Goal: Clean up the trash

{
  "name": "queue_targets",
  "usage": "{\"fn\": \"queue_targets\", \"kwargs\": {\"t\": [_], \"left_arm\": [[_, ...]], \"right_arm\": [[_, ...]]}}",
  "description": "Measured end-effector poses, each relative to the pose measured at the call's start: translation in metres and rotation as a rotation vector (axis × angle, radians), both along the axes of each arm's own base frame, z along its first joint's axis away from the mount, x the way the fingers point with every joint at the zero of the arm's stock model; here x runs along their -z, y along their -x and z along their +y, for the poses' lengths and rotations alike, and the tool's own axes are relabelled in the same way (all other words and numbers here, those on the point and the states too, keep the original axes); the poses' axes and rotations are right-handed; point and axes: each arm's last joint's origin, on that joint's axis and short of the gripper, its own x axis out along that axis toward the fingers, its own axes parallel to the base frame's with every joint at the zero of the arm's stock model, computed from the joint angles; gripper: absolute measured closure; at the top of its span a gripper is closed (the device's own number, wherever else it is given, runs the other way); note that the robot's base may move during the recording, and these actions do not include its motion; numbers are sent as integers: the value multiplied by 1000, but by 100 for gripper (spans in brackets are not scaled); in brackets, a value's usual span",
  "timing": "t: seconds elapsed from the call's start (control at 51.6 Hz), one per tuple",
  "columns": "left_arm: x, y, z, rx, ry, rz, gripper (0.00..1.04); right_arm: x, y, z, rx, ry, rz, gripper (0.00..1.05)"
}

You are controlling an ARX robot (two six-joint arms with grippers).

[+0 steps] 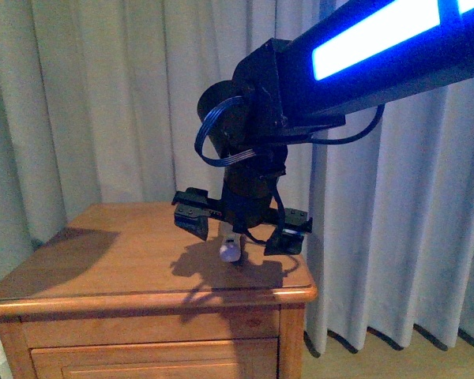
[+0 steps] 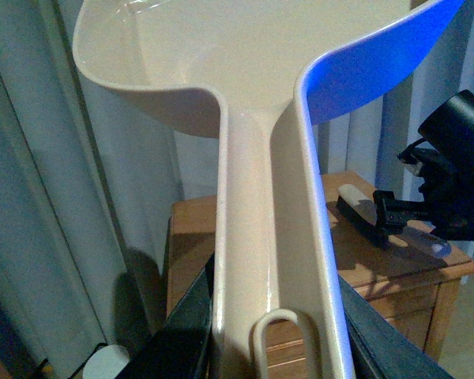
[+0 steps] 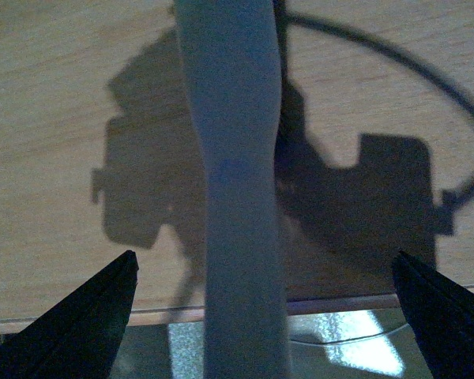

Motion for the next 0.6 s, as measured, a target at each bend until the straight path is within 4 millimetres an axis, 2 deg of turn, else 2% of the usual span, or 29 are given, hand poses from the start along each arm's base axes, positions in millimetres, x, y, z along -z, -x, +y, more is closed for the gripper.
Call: {"fn": "queue_targets", "kwargs": {"t": [0.271,0.601], "left_arm": [[0,0,0,0,0,0,78],[0,0,0,0,0,0,78]], "right_arm": [[11,-3,5,0,4,18,7],[11,-3,5,1,3,17,49]]}}
